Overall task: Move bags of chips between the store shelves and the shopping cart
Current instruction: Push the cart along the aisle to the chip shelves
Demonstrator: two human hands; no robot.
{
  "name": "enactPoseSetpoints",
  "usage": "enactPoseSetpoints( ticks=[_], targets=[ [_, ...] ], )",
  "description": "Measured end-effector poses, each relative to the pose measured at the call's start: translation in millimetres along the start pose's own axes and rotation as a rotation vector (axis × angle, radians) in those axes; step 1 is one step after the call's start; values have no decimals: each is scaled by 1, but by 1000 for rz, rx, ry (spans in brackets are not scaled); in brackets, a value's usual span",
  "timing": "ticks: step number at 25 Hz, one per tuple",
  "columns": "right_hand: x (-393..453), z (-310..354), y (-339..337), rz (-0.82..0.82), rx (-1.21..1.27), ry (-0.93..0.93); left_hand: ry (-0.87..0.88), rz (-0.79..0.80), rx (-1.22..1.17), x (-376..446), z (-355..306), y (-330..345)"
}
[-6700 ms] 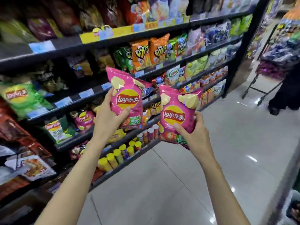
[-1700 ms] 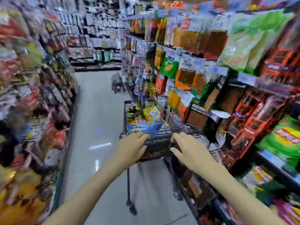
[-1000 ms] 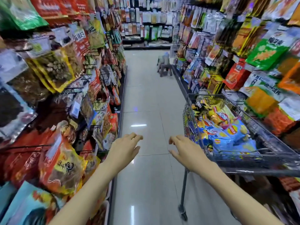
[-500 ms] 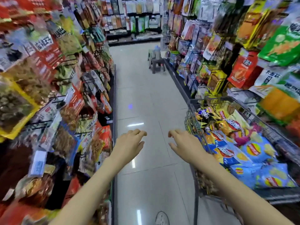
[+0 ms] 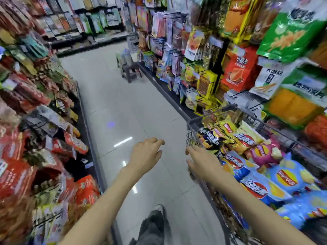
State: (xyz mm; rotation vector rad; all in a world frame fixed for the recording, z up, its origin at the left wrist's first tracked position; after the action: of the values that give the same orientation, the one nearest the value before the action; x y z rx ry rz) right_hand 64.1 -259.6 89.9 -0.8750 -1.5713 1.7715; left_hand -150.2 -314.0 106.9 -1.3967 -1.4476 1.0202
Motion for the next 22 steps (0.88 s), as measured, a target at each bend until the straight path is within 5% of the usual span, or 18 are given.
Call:
enactPoseSetpoints(
  ticks=[7, 15, 22],
  targets=[
    [68, -66, 8, 28, 45, 364, 281, 173, 29, 174, 1, 12],
    [35, -183, 42, 86, 141, 868, 630, 385, 30, 294, -112, 102],
    [6, -288, 101, 144, 448, 1158, 739, 551, 40, 364, -212, 175]
  ],
)
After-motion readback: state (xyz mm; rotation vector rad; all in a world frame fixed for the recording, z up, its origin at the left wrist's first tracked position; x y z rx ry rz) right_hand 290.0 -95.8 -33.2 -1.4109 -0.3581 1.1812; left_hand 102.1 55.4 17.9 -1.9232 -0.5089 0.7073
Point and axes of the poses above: each hand's wrist, its own x-axis towards the middle knuckle, its own y-axis out of the palm, z = x × y, the point moved 1 cm from there along x, towards the middle knuckle, and after that the axes turned 8 degrees about -x, right-handed, at the moved point
